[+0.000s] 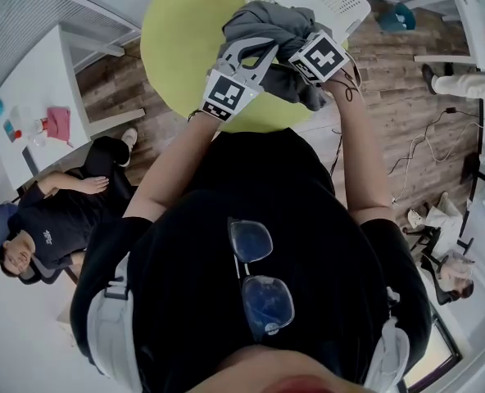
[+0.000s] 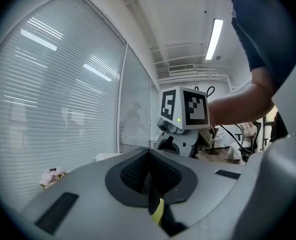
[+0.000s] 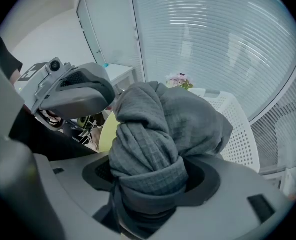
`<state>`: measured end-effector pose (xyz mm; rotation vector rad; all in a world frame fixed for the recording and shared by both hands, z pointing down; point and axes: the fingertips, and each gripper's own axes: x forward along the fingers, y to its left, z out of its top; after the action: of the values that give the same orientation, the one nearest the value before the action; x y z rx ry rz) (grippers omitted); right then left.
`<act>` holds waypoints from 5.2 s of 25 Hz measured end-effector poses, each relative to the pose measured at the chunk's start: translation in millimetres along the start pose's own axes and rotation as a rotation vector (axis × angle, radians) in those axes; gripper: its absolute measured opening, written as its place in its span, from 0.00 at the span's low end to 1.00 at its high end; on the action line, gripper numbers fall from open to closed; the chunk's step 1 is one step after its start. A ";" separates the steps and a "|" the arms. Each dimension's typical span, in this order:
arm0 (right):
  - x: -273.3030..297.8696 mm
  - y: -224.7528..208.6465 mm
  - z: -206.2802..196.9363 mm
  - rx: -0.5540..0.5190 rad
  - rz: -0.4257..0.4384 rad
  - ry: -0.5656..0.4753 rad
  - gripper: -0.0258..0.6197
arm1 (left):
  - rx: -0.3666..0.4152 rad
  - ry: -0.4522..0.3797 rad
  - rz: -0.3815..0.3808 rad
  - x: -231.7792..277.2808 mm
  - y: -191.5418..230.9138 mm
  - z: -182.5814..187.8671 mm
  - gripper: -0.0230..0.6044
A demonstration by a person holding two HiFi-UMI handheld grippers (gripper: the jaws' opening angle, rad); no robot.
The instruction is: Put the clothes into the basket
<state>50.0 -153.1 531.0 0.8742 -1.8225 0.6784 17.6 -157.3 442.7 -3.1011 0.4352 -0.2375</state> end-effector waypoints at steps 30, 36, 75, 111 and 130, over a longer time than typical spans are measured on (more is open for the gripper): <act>-50.6 -180.3 38.6 -0.096 -0.058 -0.046 0.56 | 0.008 0.000 0.181 124.7 56.6 33.3 0.05; -30.2 -219.7 46.5 -0.111 -0.068 -0.052 0.56 | -0.014 0.026 0.234 147.6 77.5 19.3 0.05; 196.1 -277.1 -23.6 0.033 0.073 -0.009 0.62 | -0.075 0.124 0.312 219.6 122.9 -45.1 0.05; -147.8 -16.9 3.1 0.115 -0.121 -1.060 0.09 | -0.018 -0.019 0.022 39.0 -25.2 50.6 0.05; -193.6 49.1 -4.5 0.096 -0.213 -1.118 0.09 | -0.010 -0.085 -0.068 -6.4 -67.7 73.9 0.05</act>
<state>66.0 -69.0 350.4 1.6933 -2.5899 0.0924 41.0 -92.0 370.2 -3.1248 0.3308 -0.1035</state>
